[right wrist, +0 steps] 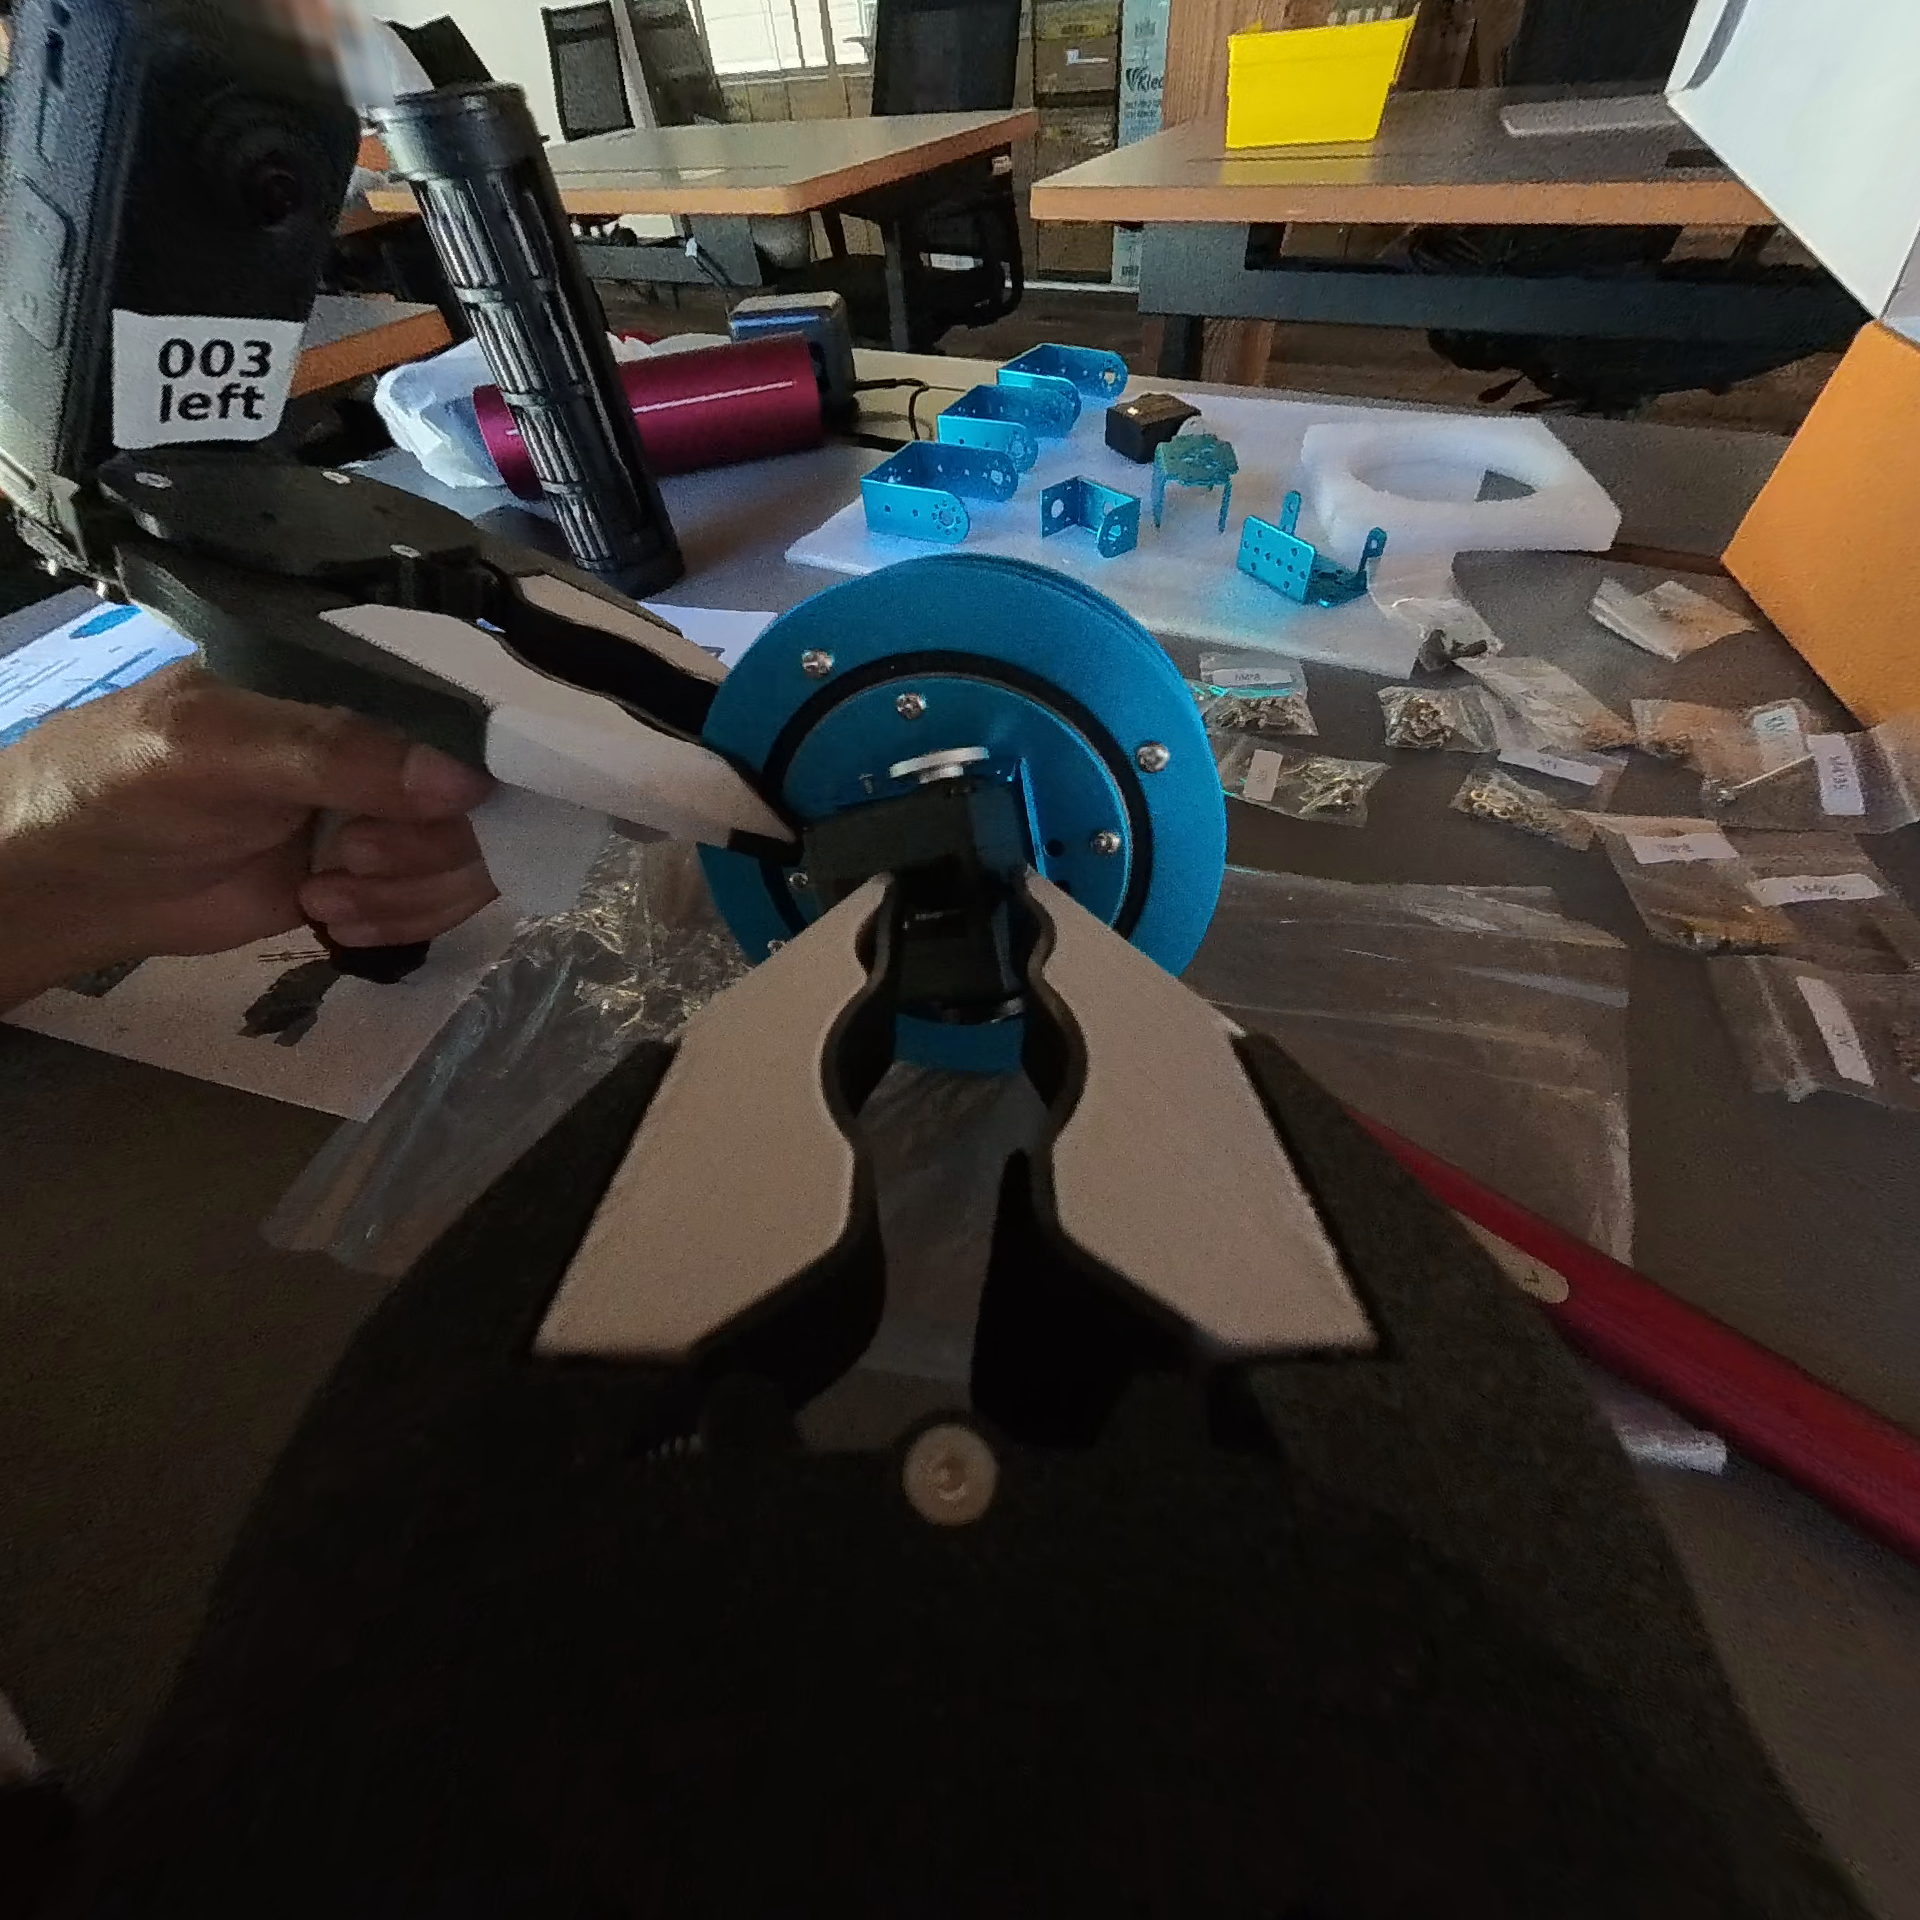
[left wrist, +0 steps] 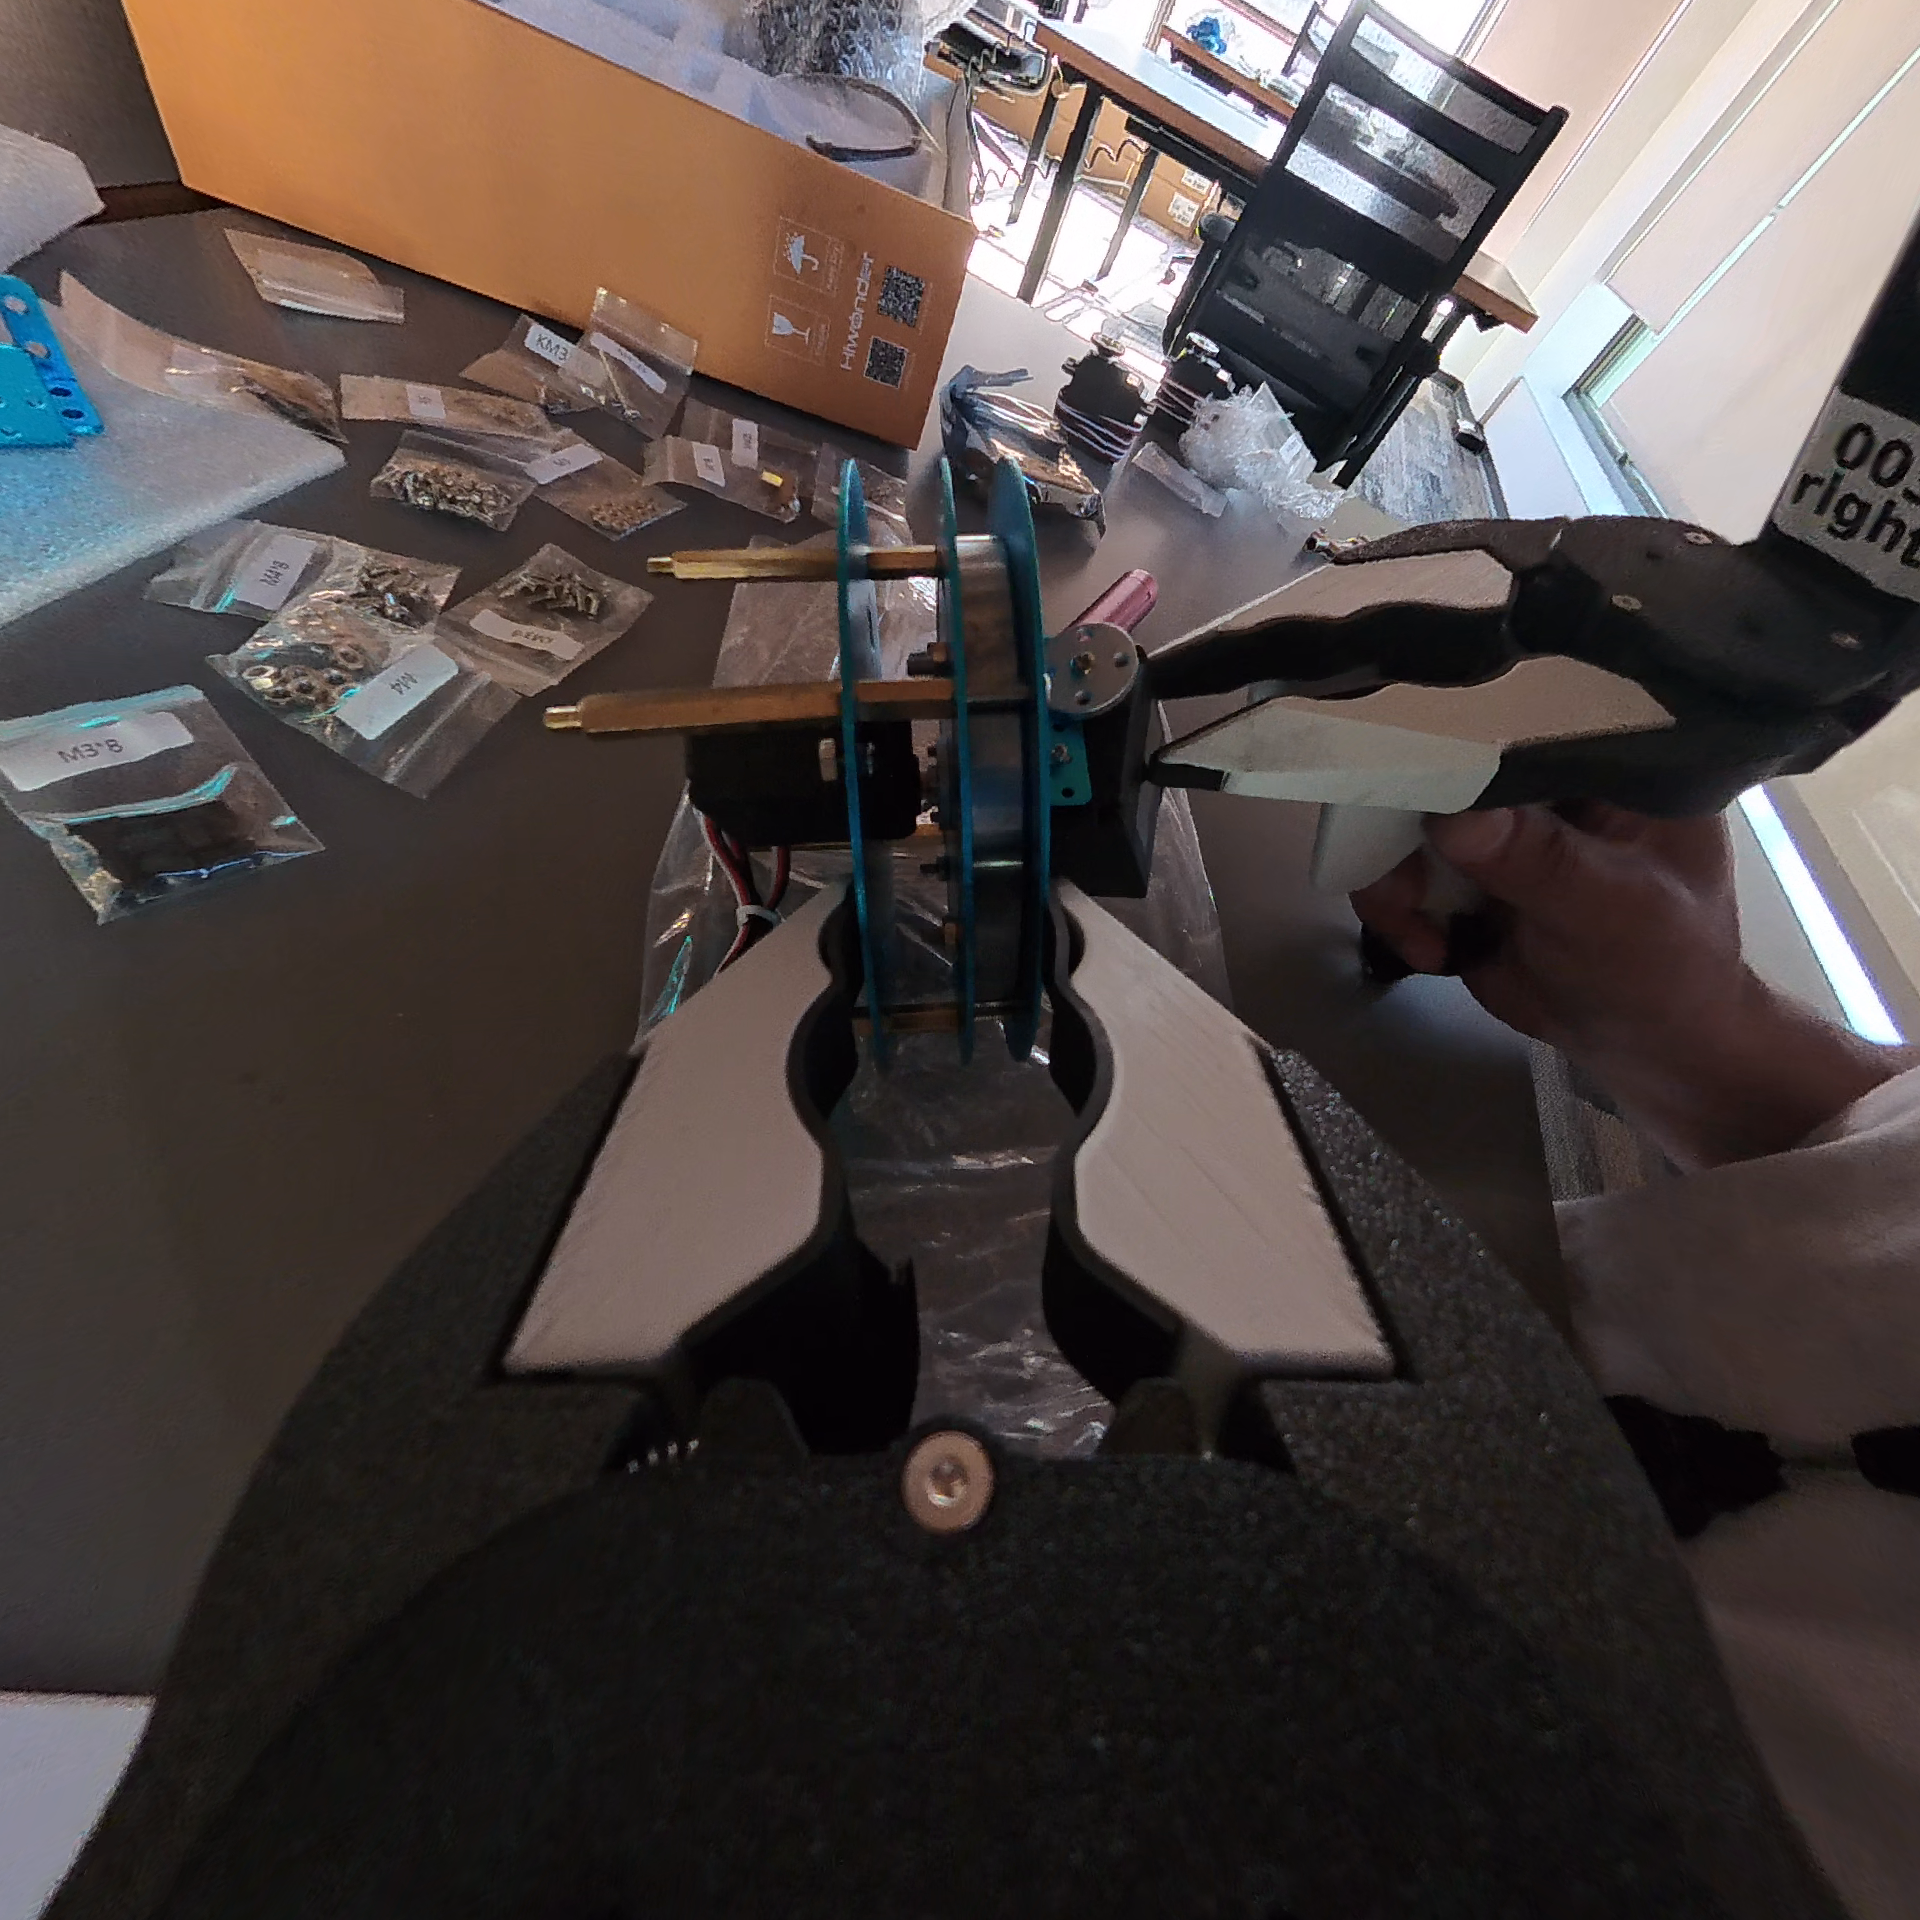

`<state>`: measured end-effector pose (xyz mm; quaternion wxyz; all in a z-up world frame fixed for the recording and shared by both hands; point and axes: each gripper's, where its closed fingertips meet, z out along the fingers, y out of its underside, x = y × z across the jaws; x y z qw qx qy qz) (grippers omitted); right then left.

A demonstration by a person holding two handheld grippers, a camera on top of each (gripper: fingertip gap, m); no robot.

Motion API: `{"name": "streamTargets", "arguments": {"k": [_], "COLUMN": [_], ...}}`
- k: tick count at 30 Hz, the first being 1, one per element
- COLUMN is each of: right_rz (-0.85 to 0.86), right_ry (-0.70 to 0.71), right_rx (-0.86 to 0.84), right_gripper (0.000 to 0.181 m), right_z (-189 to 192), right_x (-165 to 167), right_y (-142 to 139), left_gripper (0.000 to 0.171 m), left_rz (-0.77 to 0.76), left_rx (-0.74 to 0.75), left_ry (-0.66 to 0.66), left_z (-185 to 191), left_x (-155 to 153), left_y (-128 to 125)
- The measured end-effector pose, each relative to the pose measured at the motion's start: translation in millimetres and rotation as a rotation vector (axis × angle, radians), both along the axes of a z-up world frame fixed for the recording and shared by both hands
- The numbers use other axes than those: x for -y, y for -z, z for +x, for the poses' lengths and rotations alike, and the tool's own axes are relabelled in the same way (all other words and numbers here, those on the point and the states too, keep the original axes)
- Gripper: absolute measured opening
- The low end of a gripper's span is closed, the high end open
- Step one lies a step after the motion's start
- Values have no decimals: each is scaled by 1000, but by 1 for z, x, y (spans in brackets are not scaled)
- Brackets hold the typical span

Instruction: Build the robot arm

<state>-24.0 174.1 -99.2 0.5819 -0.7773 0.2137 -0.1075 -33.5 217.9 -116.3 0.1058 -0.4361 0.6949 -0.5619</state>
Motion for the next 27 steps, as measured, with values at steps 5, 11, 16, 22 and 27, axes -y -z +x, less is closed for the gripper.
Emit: {"name": "streamTargets", "arguments": {"k": [5, 11, 16, 22, 27], "right_rz": [-16, -101, -177, -245, -135], "right_ry": [-36, -49, -14, 6, -23], "right_rx": [-15, 13, 52, 109, 67], "right_gripper": [42, 44, 45, 43, 43], "right_z": [-5, -10, -8, -8, -11], "right_x": [-6, -14, -16, -15, -9], "right_y": [4, 15, 19, 20, 12], "left_gripper": [32, 32, 32, 32, 33], "left_rz": [5, 14, 15, 20, 13], "left_rx": [0, 0, -3, -1, -6], "left_ry": [-4, -5, -6, -7, -1], "left_z": [0, -1, -1, -1, -2], "left_x": [1, 2, 2, 3, 3], "left_y": [0, 0, 0, 0, 1]}}
